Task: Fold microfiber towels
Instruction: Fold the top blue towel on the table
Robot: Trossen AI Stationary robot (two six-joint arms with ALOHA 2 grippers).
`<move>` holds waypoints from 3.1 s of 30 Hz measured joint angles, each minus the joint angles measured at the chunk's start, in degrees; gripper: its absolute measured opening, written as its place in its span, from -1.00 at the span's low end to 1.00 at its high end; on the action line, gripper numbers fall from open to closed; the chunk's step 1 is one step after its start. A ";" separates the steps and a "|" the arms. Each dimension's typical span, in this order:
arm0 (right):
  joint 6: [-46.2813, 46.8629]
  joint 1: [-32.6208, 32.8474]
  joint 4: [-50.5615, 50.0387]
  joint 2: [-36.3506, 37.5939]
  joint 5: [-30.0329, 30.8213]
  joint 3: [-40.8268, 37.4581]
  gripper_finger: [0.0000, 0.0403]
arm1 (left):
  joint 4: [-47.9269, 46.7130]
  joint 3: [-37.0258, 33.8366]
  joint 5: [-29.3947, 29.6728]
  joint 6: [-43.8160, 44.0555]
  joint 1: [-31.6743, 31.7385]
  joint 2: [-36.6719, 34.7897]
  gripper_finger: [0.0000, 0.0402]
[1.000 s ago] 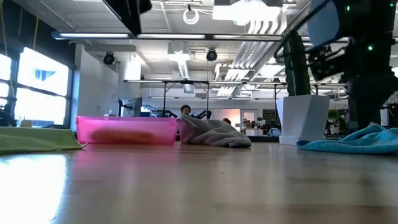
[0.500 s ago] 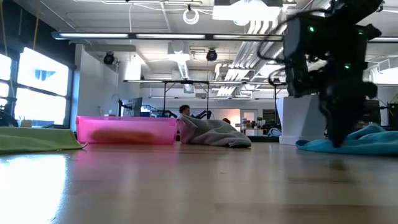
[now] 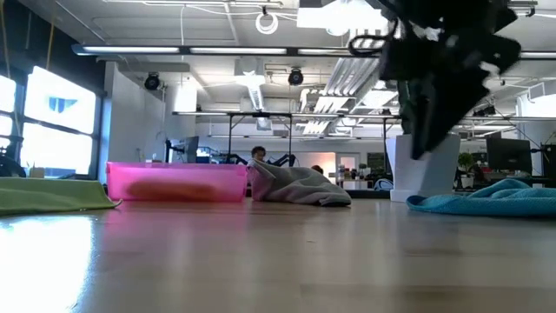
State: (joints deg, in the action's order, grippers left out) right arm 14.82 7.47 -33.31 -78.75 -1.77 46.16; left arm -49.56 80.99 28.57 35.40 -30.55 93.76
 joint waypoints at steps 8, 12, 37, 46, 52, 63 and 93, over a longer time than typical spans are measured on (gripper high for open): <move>-13.52 0.08 -7.28 -0.23 5.16 -2.95 -0.15 | -0.02 0.00 0.07 0.10 0.00 0.00 -0.12; -12.33 -1.38 -7.24 -0.93 4.29 -5.27 -0.15 | -0.07 0.00 0.21 0.42 0.00 0.00 -0.12; -12.29 -1.81 -1.43 -4.58 0.64 -7.75 -0.63 | 0.09 0.00 2.91 -3.08 1.33 0.00 -0.12; -11.59 0.68 9.70 -4.58 -1.32 -5.34 -0.95 | 0.09 0.00 5.54 -10.36 1.36 0.00 -0.12; -13.73 3.23 22.04 -4.58 -6.67 -0.74 -0.99 | 0.19 0.00 5.77 -14.79 1.36 0.00 -0.12; -21.51 7.01 28.39 -4.56 -7.87 7.81 -1.00 | 18.37 -6.03 7.05 -26.08 2.77 0.00 -0.12; -48.99 10.97 32.10 -4.54 -10.31 10.46 -1.00 | 45.05 -11.56 -33.37 -43.87 22.92 0.00 -0.12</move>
State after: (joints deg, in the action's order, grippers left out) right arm -34.17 18.44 -1.21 -83.29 -12.08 56.62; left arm -4.51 69.43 -4.80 -8.47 -7.63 93.76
